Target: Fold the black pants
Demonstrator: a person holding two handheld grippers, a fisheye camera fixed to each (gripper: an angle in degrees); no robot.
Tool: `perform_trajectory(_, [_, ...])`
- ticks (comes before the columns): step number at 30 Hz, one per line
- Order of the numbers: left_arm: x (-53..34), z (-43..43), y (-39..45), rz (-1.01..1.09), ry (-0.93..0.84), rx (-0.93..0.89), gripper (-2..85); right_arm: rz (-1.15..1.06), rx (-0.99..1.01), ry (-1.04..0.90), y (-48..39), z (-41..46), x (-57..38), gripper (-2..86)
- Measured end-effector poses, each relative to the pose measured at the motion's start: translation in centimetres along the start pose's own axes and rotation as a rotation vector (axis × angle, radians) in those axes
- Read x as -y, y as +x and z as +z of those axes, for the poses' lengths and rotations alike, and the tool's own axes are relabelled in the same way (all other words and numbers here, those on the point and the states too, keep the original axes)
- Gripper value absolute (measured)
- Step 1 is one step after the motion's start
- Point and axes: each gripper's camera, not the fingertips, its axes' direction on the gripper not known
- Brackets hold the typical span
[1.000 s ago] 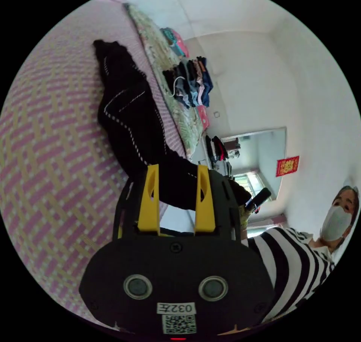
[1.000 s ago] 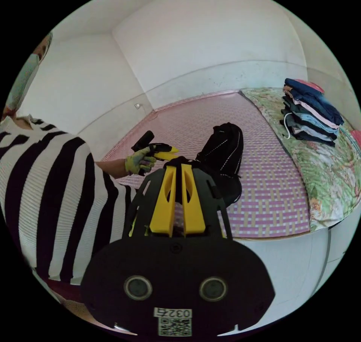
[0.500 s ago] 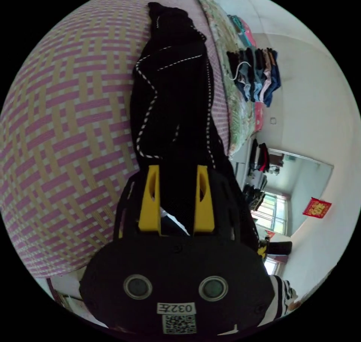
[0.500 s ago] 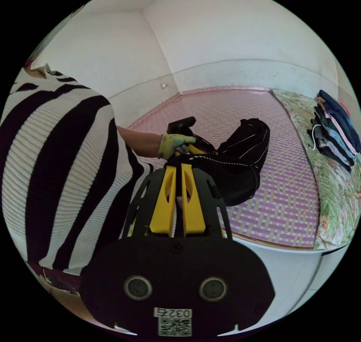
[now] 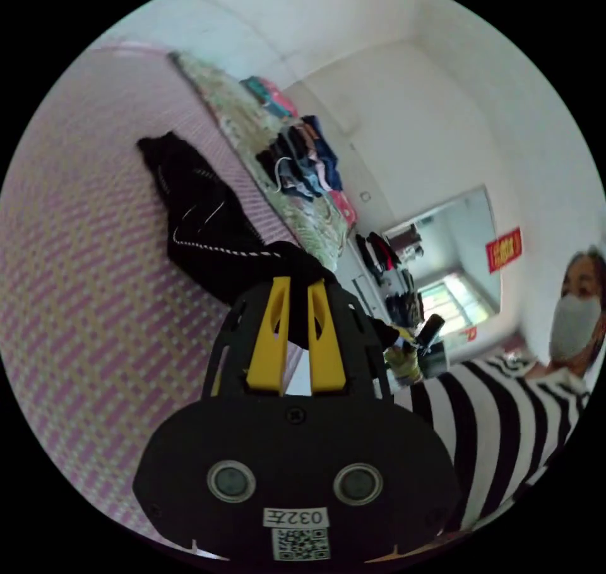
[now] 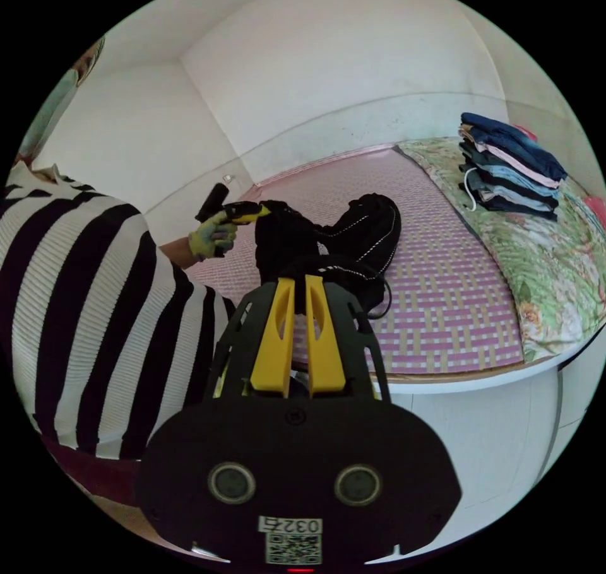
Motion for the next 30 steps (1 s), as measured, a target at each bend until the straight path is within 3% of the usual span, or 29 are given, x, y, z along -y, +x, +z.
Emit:
perform_trajectory(3, [-1.2,-2.2,2.2,0.156,0.005,0.019,0.6,0.066,-0.002,-0.014,1.0,0.9,0.5,1.4])
perform_trajectory(5, [-3.0,-3.2,1.5,0.137,0.004,0.042,0.7,0.128,0.029,-0.023,1.9,1.7,0.2,1.8])
perform_trajectory(10, [-11.3,-3.1,-7.0,-0.316,-0.124,0.096,0.6,0.279,0.106,-0.165,3.5,6.0,-1.0,3.1])
perform_trajectory(13, [-15.0,-2.7,-9.5,-0.455,-0.148,0.104,0.5,0.328,0.085,-0.268,3.6,8.3,-1.1,3.1])
perform_trajectory(19, [-17.5,-2.8,-10.8,-0.458,-0.142,0.074,0.6,0.483,0.099,-0.291,5.7,8.5,-1.1,2.2])
perform_trajectory(24, [-18.2,-3.0,-11.1,-0.4,-0.127,0.06,0.7,0.476,0.063,-0.315,6.0,8.1,0.4,1.9])
perform_trajectory(30, [-19.6,-3.8,-14.0,-0.493,-0.108,0.013,0.6,0.48,0.065,-0.335,6.5,8.2,1.8,1.9])
